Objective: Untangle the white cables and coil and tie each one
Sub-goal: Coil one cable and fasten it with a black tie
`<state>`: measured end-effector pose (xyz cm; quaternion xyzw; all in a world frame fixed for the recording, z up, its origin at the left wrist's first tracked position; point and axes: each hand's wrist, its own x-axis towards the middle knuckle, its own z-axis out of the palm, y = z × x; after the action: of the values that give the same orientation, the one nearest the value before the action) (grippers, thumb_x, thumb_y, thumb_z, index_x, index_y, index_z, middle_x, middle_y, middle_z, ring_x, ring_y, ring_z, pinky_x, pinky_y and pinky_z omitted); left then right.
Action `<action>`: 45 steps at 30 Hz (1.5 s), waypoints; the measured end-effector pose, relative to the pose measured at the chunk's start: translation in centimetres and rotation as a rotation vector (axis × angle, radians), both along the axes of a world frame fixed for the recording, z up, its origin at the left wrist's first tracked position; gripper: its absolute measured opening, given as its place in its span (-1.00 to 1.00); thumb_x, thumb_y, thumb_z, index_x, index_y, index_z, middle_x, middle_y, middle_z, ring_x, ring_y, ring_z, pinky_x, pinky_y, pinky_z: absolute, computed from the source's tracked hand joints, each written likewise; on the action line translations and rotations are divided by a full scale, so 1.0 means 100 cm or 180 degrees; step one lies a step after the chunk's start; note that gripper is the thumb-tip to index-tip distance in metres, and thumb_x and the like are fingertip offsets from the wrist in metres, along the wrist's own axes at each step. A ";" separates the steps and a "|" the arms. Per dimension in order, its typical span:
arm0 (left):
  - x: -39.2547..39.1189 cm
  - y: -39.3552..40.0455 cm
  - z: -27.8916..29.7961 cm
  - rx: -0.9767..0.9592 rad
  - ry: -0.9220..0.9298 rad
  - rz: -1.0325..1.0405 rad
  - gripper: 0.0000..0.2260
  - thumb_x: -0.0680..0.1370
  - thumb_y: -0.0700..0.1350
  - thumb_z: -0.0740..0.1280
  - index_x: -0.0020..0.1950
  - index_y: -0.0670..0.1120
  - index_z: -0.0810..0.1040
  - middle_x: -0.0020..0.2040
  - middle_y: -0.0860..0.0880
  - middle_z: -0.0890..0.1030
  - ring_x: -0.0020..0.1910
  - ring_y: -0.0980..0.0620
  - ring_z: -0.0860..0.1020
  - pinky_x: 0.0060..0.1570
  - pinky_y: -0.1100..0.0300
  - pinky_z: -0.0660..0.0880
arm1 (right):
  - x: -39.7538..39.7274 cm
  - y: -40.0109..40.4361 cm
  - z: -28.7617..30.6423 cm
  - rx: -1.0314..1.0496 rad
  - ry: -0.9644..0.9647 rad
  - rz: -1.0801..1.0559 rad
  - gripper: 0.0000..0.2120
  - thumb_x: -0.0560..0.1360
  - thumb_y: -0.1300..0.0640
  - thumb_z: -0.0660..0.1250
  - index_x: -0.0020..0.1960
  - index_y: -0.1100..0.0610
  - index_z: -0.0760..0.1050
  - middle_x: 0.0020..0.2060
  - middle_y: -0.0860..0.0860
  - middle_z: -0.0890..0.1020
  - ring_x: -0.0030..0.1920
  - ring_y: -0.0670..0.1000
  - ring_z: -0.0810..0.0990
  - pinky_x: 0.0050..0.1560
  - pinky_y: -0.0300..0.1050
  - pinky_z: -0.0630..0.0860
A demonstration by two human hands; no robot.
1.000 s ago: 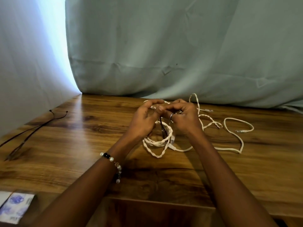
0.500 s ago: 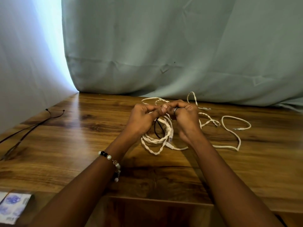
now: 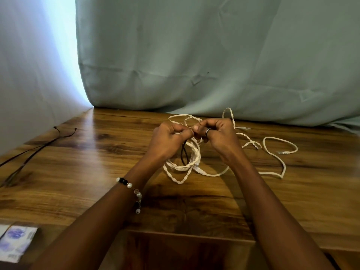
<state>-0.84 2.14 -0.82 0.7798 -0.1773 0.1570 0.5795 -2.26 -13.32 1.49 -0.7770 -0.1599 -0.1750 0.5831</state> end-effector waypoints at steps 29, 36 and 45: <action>-0.008 0.000 0.002 0.0596 0.0110 -0.0118 -0.87 0.52 -0.09 0.35 -0.13 0.05 0.70 -0.18 0.06 0.70 -0.24 0.11 0.62 -0.23 0.21 0.56 | 0.012 -0.038 0.029 0.3494 -0.0763 0.0241 -0.82 0.59 0.36 0.14 -0.18 0.23 0.39 -0.31 0.06 0.39 -0.42 -0.07 0.42 -0.52 -0.26 0.27; -0.003 -0.008 0.000 0.0819 0.0188 -0.0069 -0.89 0.52 -0.10 0.37 -0.10 -0.03 0.70 -0.22 0.09 0.68 -0.30 0.29 0.59 -0.37 0.48 0.40 | 0.016 -0.042 0.032 0.3513 -0.0914 -0.0013 -0.76 0.59 0.38 0.12 -0.21 0.21 0.40 -0.31 0.04 0.38 -0.46 -0.09 0.34 -0.54 -0.26 0.22; -0.001 0.003 -0.001 0.1180 -0.0362 -0.0221 -0.86 0.55 0.01 0.34 -0.03 0.03 0.67 -0.17 0.09 0.67 -0.27 0.20 0.62 -0.18 0.11 0.59 | 0.023 -0.054 0.027 0.3573 -0.0832 0.0054 -0.79 0.60 0.36 0.14 -0.19 0.21 0.41 -0.30 0.04 0.39 -0.45 -0.09 0.37 -0.51 -0.26 0.24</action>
<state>-0.91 2.49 -0.88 0.8565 -0.2624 0.1453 0.4201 0.02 -18.71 4.22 -0.3192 -0.1195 -0.3229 0.8829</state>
